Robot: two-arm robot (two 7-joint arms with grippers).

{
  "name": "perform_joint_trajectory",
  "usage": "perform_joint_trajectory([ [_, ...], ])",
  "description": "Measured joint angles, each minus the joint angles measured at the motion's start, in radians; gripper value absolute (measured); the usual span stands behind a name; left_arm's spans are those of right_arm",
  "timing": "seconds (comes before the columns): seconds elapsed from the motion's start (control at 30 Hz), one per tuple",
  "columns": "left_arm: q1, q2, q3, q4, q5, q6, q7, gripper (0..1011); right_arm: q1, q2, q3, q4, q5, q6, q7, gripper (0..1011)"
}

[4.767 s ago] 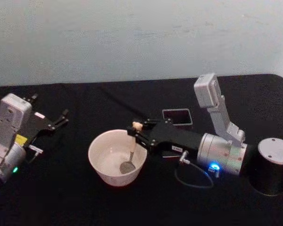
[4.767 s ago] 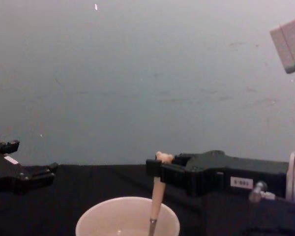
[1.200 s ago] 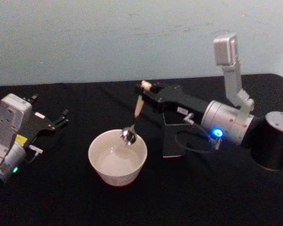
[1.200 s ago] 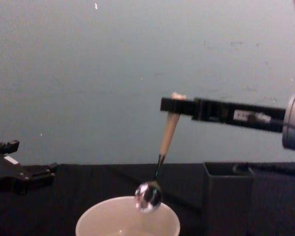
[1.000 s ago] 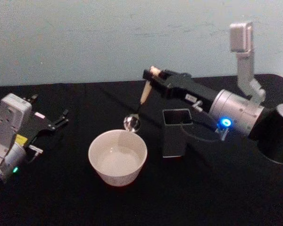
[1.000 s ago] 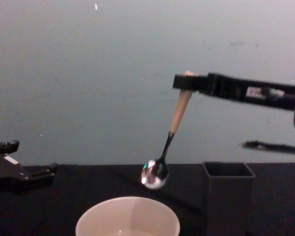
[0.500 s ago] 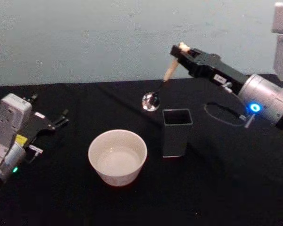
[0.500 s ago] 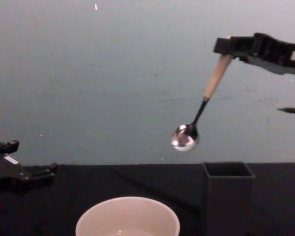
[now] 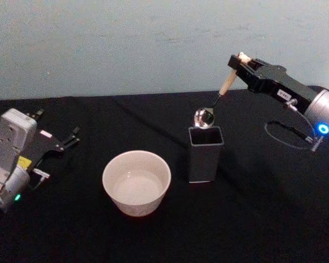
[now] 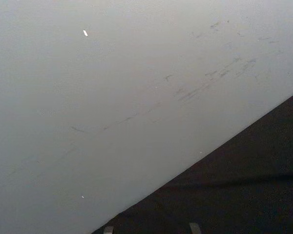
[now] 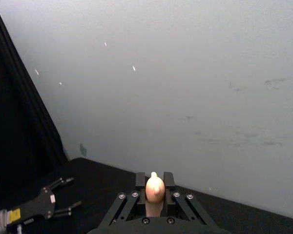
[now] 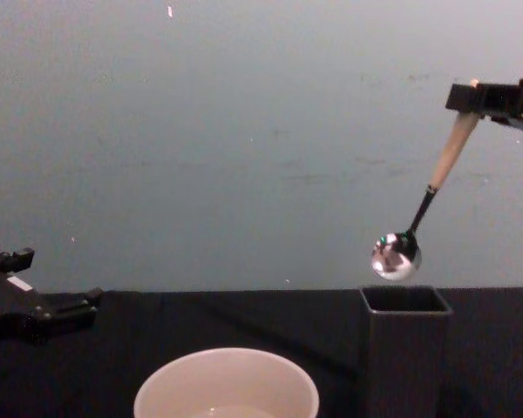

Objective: Pick up the stirring spoon with one hand, stir inside the cup, then place it back in its original position.

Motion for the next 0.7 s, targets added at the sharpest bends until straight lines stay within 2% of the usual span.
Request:
perform_joint_trajectory([
  [0.23,0.0,0.0,0.0,0.0,0.0,0.0,0.0,1001,-0.004,0.009,-0.014,0.01,-0.006,-0.001,-0.002,214],
  [0.7,0.0,0.0,0.0,0.0,0.0,0.0,0.0,1001,0.007,0.004,-0.072,0.06,-0.053,0.025,-0.001,214],
])
